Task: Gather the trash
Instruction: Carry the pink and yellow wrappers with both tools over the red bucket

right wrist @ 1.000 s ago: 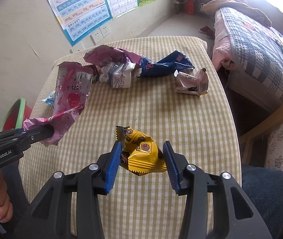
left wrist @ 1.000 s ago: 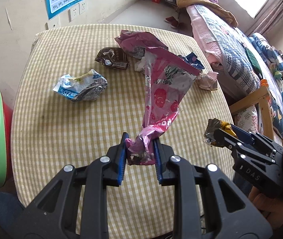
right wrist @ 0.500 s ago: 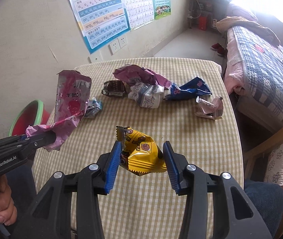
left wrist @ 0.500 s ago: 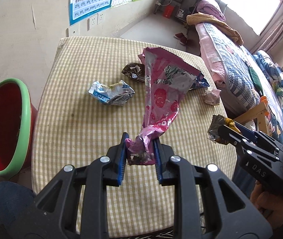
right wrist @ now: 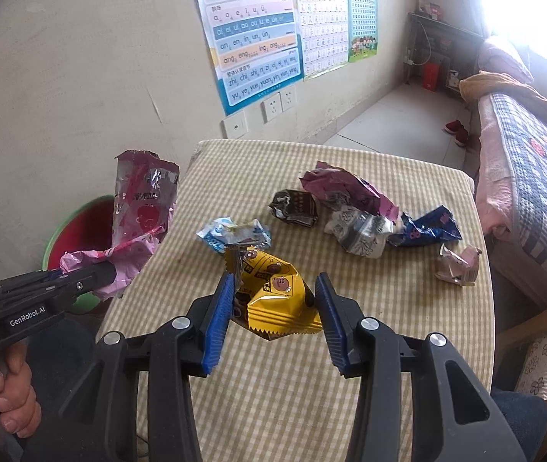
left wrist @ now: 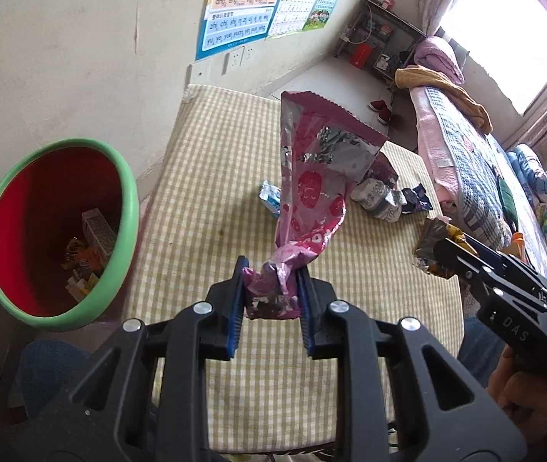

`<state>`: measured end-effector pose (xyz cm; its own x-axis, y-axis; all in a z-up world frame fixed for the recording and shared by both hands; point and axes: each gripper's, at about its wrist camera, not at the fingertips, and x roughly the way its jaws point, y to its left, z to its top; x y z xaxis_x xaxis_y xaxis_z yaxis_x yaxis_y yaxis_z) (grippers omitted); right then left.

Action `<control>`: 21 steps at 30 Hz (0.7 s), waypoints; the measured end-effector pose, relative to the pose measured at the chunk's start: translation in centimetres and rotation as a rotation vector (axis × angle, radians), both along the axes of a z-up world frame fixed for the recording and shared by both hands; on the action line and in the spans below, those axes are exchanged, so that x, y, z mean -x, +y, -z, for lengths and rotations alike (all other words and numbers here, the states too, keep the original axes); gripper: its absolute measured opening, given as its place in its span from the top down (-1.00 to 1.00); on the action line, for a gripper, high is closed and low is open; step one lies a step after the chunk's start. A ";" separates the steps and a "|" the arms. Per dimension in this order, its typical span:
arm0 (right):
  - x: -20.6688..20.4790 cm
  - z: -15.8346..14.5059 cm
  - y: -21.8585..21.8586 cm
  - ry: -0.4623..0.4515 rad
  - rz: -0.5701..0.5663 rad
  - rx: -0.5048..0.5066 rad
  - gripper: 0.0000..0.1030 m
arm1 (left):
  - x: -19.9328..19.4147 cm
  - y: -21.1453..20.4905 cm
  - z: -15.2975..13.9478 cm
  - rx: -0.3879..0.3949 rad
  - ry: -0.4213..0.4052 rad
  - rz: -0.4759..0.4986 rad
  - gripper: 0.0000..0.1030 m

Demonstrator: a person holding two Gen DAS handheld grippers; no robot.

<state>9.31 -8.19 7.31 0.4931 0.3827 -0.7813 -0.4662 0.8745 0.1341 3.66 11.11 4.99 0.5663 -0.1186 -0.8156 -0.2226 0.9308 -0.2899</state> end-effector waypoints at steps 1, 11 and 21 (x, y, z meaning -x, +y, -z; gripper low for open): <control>0.0 -0.2 0.6 -0.004 -0.012 0.001 0.17 | 0.2 0.6 -0.2 0.000 -0.005 -0.013 0.55; 0.4 -3.3 7.9 -0.079 -0.156 0.014 0.17 | 3.1 6.9 -1.7 0.014 -0.046 -0.158 0.55; 1.4 -3.3 15.9 -0.081 -0.291 0.019 0.17 | 6.4 12.0 -1.8 0.020 -0.040 -0.262 0.55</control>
<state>7.94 7.73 10.59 0.4257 0.5028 -0.7523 -0.7063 0.7043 0.0711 -2.78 23.07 6.79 0.6113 0.0201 -0.7911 -0.4433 0.8368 -0.3213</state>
